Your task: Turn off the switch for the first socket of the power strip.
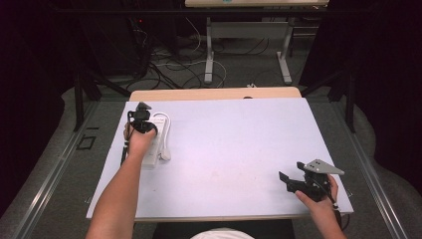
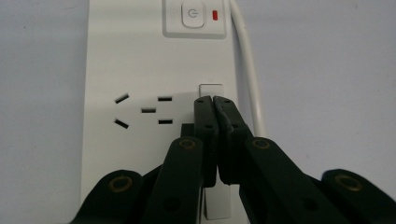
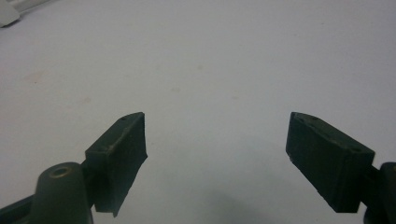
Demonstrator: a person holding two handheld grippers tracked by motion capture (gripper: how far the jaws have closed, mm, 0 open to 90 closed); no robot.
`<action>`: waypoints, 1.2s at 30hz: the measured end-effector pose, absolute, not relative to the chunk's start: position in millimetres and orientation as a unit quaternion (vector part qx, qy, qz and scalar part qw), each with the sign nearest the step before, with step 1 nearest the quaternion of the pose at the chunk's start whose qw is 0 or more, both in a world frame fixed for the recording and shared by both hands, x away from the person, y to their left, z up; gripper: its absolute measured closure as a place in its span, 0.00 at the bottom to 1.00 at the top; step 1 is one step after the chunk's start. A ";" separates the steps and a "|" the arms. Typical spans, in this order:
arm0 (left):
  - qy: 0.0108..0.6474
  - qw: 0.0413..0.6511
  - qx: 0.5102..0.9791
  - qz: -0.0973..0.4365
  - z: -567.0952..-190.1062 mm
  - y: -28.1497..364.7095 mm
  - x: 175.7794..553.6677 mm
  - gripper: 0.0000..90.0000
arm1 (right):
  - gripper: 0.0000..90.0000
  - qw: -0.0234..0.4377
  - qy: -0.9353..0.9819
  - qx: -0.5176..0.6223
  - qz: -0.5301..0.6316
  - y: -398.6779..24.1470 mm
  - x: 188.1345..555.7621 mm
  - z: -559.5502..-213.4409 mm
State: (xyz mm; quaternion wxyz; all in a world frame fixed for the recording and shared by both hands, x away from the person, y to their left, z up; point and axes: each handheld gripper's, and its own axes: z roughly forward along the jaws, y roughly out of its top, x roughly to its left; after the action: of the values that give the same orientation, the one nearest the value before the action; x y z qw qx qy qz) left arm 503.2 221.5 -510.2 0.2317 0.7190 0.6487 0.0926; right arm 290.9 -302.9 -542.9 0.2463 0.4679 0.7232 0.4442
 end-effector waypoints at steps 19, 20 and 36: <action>0.627 0.263 0.725 0.111 -498.9 220.4 496.8 0.86 | 0.22 0.244 0.724 0.468 0.444 -302.0 291.4 -542.9; 0.626 0.269 0.723 0.112 -498.3 220.0 496.2 0.85 | 0.22 0.244 0.724 0.468 0.444 -301.9 291.4 -542.8; 0.583 0.314 0.738 0.132 -485.1 210.1 481.7 0.67 | 0.22 0.245 0.724 0.468 0.444 -301.8 290.9 -542.5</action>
State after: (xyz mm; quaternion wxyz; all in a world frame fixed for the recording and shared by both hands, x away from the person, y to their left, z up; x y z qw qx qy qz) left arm 481.7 210.1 -485.1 0.3141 0.7378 0.5827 0.1324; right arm 290.9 -301.8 -542.5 0.2446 0.4683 0.7238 0.4438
